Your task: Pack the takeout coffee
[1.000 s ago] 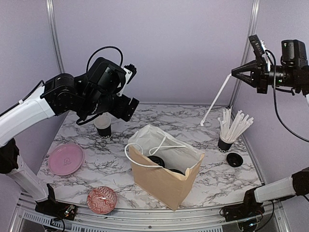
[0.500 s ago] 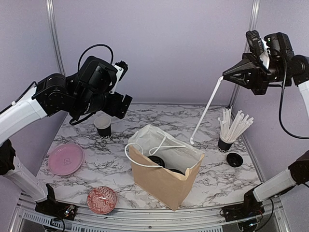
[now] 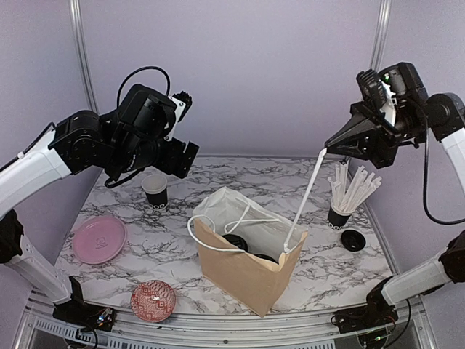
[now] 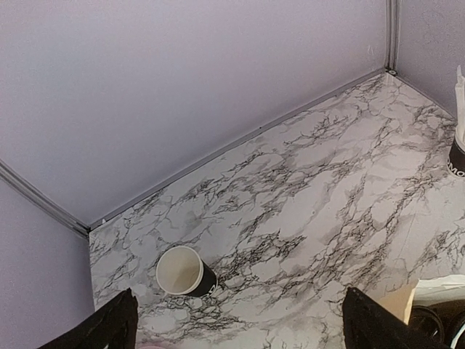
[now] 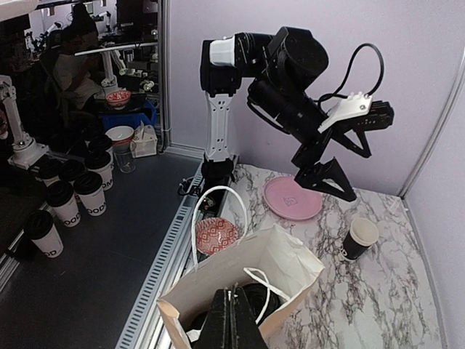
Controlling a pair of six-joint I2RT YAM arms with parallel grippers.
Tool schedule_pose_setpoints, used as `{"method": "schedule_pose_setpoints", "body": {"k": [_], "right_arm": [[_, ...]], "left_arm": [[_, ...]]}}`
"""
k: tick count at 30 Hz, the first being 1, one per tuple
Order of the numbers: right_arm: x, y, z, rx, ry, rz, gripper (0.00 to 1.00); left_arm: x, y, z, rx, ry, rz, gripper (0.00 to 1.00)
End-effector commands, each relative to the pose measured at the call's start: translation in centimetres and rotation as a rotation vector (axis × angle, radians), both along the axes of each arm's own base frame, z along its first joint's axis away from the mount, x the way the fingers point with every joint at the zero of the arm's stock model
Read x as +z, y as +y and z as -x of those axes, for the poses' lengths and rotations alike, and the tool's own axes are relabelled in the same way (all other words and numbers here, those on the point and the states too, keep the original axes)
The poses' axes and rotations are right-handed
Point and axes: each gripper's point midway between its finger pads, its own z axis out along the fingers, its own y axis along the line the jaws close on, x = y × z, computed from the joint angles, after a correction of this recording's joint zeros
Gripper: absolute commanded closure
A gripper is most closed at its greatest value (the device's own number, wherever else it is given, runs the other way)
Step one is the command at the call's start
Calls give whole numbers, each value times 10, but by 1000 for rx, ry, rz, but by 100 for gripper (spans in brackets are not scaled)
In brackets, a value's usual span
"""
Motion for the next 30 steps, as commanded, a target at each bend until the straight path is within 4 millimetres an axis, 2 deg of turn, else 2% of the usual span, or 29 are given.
{"method": "schedule_pose_setpoints", "body": {"k": [1, 9, 13, 16, 17, 20, 22, 25, 28, 30], "right_arm": [[-36, 20, -5, 7, 38, 112, 100], [-98, 74, -16, 35, 106, 309, 100], [-120, 105, -21, 46, 117, 383, 98], [-132, 129, -24, 57, 125, 431, 81], [-132, 136, -27, 61, 123, 434, 72], [-120, 145, -43, 26, 100, 409, 60], [-106, 142, -52, 5, 85, 370, 55], [-86, 126, -70, -49, 77, 315, 52], [-79, 93, -105, -180, 90, 295, 54], [-90, 64, -133, -295, 125, 310, 58]], "left_arm": [[0, 6, -2, 26, -6, 1, 1], [-14, 10, -2, 38, 11, -18, 1], [-18, 13, -1, 43, 16, -23, 1], [-22, 15, -2, 50, 21, -30, 1], [-23, 16, -3, 54, 22, -32, 1], [-26, 17, -4, 57, 27, -35, 1], [-28, 18, -4, 59, 30, -41, 1], [-31, 21, -5, 67, 32, -46, 1], [-34, 23, -5, 73, 36, -48, 1], [-35, 22, -5, 72, 36, -50, 1]]}}
